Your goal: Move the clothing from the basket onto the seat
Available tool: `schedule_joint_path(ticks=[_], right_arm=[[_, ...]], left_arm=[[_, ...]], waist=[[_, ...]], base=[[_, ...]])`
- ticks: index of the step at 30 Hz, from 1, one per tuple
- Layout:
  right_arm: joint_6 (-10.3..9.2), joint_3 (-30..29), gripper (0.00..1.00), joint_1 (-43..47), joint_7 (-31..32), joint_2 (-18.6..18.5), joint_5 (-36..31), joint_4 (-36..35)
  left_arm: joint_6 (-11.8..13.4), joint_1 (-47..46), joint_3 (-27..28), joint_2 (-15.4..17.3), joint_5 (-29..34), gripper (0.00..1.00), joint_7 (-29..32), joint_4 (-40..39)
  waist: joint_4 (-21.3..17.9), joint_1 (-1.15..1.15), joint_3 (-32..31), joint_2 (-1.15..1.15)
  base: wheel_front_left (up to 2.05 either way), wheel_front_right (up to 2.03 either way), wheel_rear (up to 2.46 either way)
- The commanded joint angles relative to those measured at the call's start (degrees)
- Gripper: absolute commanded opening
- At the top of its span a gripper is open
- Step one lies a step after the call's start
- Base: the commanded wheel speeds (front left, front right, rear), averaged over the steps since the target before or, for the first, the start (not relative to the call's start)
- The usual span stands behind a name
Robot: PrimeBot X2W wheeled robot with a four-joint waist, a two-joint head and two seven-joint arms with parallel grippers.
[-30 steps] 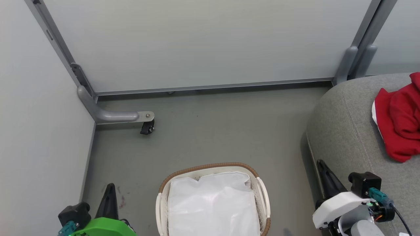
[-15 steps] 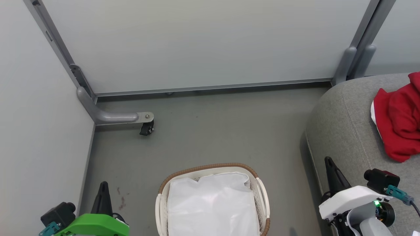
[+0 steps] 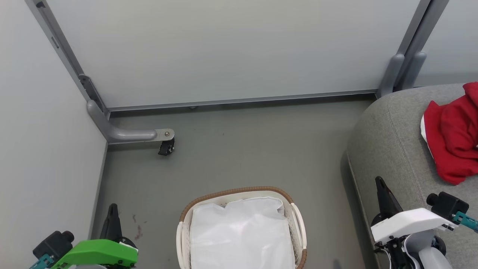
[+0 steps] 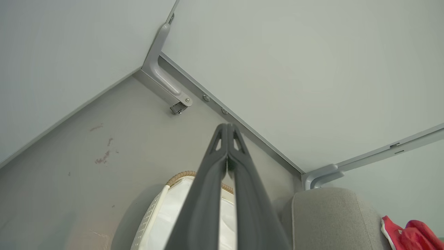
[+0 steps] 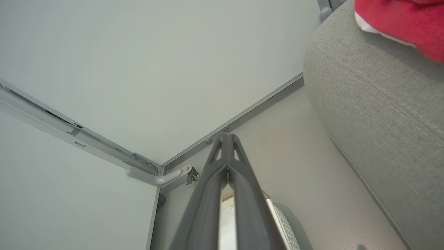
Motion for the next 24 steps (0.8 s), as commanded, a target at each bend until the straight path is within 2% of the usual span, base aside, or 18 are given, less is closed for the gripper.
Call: schedule_joint_path(ticks=[1,24], right_arm=[[-0.02,-0.4,0.00,-0.3,0.5,-0.3,2.1,-1.1],[-0.03,-2.0,0.00,0.0,4.6,-0.5,18.5,-2.8]], left_arm=[[-0.2,-1.7,0.3,0.2,-2.0,0.00,0.4,-1.1],[-0.3,-2.5,2.0,0.3,-16.6,0.00,4.5,-3.4]], waist=[[0.0,0.00,0.0,0.00],[-0.3,0.00,-0.3,0.00]], base=[[0.00,0.00,0.00],[0.00,0.00,0.00]])
